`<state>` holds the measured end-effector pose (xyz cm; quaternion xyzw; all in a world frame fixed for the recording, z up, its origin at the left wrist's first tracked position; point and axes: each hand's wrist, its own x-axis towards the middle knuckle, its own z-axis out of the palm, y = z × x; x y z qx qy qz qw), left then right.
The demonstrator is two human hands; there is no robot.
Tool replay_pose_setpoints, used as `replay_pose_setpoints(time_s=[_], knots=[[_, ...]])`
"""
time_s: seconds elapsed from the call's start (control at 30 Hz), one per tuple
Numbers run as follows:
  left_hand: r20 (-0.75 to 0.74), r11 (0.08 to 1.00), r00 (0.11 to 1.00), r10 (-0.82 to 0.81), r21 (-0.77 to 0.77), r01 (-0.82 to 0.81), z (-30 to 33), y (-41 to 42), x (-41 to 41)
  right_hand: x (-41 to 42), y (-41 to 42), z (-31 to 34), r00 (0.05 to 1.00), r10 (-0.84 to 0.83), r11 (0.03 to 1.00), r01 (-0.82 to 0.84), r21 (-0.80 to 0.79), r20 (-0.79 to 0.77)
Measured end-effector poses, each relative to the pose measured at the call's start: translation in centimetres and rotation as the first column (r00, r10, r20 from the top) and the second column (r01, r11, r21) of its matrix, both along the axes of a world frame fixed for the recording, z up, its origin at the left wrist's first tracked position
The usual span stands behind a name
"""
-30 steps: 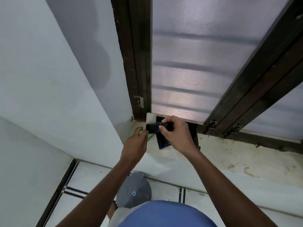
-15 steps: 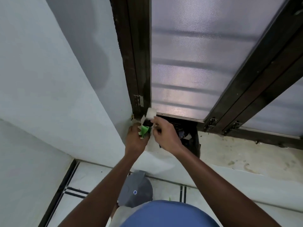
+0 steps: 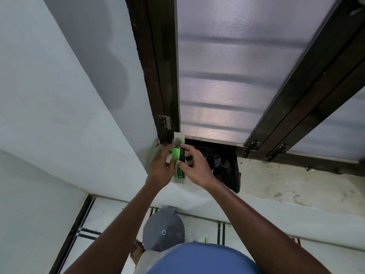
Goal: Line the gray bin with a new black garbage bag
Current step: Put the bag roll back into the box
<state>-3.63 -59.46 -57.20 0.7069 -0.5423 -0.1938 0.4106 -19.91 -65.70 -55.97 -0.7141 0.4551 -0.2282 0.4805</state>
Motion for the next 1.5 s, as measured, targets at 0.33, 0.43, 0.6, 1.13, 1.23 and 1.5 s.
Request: replay_pose_setpoints(time_s=[0.33, 0.43, 0.6, 1.13, 1.23, 1.5], knots=[[-0.035, 0.993, 0.997, 0.075, 0.099, -0.072, -0.3, -0.3, 0.3, 0.3, -0.7, -0.9, 0.994, -0.112, 0.988, 0.111, 0.103, 0.004], [-0.010, 0.995, 0.999, 0.046, 0.088, -0.045, -0.4, -0.3, 0.3, 0.6, -1.4, -1.1, 0.996, -0.088, 0.991, 0.088, 0.096, -0.012], [0.039, 1.000, 0.999, 0.001, 0.018, -0.002, -0.4, 0.2, 0.1, 0.2, -2.6, -0.9, 0.983, -0.178, 0.972, 0.169, 0.163, 0.047], [0.168, 0.999, 0.985, -0.034, 0.011, 0.033, 0.0, 0.1, 0.0, -0.5, -2.2, 1.5, 1.000, 0.016, 0.997, -0.017, -0.078, -0.007], [0.063, 0.999, 0.998, 0.010, -0.035, -0.008, 0.5, 0.3, -0.9, -0.9, -2.3, 1.3, 0.999, 0.036, 0.986, -0.037, -0.162, -0.012], [-0.089, 0.993, 0.989, 0.121, 0.018, -0.120, 0.7, 0.4, -2.8, -1.1, -2.5, 1.5, 1.000, 0.013, 0.990, -0.016, -0.144, -0.021]])
